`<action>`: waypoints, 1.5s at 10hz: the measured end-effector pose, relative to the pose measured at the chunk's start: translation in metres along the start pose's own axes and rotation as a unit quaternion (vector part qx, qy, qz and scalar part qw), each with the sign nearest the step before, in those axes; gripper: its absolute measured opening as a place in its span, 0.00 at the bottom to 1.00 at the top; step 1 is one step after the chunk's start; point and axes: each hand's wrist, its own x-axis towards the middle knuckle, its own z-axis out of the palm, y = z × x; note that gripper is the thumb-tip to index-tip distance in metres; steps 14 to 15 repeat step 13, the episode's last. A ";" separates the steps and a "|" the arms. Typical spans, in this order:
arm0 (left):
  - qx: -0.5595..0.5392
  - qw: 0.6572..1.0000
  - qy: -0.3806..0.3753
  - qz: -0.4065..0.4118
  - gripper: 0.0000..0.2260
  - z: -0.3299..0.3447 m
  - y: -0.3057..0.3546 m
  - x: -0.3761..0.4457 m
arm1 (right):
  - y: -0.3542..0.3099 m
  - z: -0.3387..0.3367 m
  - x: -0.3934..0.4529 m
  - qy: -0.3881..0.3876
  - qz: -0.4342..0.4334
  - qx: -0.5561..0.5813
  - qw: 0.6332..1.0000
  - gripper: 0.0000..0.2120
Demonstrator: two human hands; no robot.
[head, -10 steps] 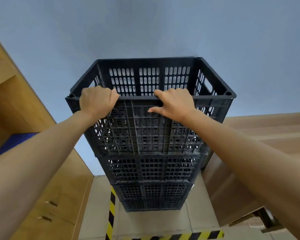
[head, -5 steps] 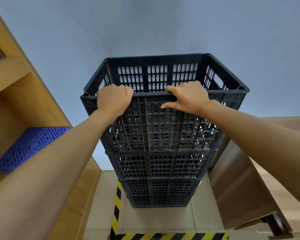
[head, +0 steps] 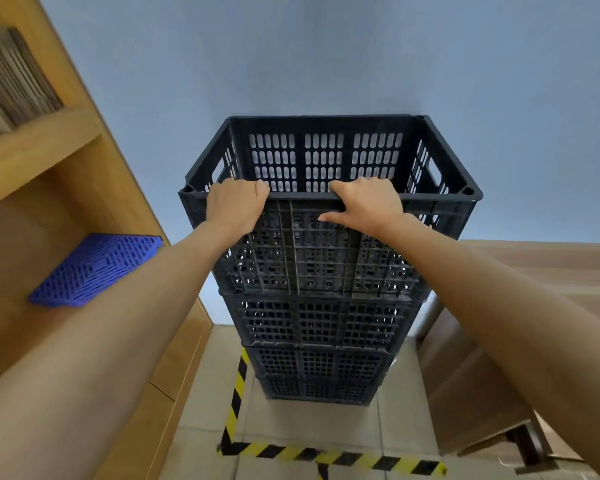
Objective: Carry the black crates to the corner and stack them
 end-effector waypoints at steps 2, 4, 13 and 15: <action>-0.026 1.000 -0.005 0.006 0.11 -0.004 -0.001 -0.010 | -0.006 -0.005 -0.011 -0.011 0.010 -0.002 1.000 0.30; -0.073 0.997 0.024 0.029 0.09 -0.002 -0.007 -0.029 | -0.018 -0.011 -0.026 -0.041 0.043 0.013 0.998 0.26; -0.286 0.949 0.075 0.111 0.16 -0.033 -0.049 0.039 | 0.009 -0.076 0.023 -0.163 0.096 0.112 0.976 0.17; -0.286 0.949 0.075 0.111 0.16 -0.033 -0.049 0.039 | 0.009 -0.076 0.023 -0.163 0.096 0.112 0.976 0.17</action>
